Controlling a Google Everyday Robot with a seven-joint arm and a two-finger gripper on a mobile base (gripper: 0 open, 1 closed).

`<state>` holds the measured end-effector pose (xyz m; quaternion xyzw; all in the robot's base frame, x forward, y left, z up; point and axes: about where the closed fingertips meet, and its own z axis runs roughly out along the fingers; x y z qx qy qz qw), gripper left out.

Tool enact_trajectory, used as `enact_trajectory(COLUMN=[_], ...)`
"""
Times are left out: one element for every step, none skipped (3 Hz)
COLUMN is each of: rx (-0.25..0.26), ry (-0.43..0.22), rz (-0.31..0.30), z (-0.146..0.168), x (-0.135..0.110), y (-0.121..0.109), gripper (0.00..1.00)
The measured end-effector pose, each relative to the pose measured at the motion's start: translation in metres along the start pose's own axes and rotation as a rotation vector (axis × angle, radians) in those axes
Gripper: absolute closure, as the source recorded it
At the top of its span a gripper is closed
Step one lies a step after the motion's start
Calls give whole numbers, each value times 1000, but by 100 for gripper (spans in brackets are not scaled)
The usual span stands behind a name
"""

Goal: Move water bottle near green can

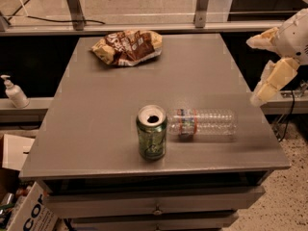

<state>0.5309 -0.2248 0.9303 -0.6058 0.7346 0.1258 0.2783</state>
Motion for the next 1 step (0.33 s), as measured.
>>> enact_trajectory(rx=[0], ry=[1], rz=[0], z=[0], x=[0], y=[0], gripper=[0])
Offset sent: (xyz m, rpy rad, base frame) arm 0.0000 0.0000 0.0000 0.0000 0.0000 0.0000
